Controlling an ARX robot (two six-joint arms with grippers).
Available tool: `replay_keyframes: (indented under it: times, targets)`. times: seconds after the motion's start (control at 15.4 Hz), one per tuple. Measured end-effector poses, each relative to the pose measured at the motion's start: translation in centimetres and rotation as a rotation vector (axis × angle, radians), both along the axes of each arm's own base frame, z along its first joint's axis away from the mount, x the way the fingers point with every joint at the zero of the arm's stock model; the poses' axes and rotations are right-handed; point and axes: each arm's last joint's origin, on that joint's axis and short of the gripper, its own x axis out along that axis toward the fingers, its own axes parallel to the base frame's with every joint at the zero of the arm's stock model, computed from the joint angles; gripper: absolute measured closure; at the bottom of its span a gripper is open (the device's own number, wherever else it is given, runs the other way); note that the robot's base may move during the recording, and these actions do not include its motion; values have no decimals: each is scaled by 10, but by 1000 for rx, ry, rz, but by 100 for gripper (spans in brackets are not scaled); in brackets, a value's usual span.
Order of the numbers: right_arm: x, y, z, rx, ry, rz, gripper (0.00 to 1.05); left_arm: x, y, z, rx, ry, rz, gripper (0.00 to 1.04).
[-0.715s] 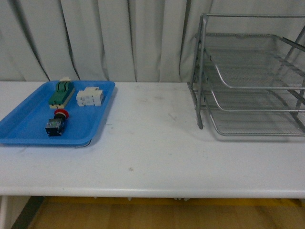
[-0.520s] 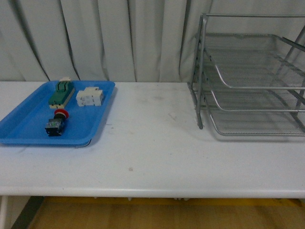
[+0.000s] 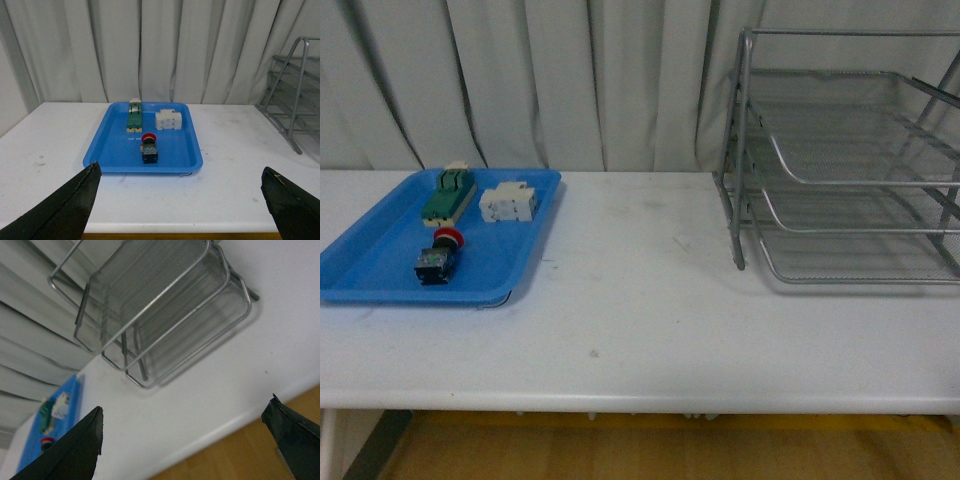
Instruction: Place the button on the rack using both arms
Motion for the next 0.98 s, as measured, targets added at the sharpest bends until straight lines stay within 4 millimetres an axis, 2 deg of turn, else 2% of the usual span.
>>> replay_keyframes:
  times: [0.2,0.39,0.46,0.59,0.98]
  targets:
    - [69,-8,-10,182,-88,-10,6,0,0,0,0,0,0,7]
    - [131,-7,-45,357,33,-41,6,0,0,0,0,0,0,7]
    - [146,-3,-50,377,42,-40,6,0,0,0,0,0,0,7]
    - [170,4,-57,394,60,-28,6,0,0,0,0,0,0,7]
    - [219,16,-74,394,111,-46,6,0,0,0,0,0,0,7]
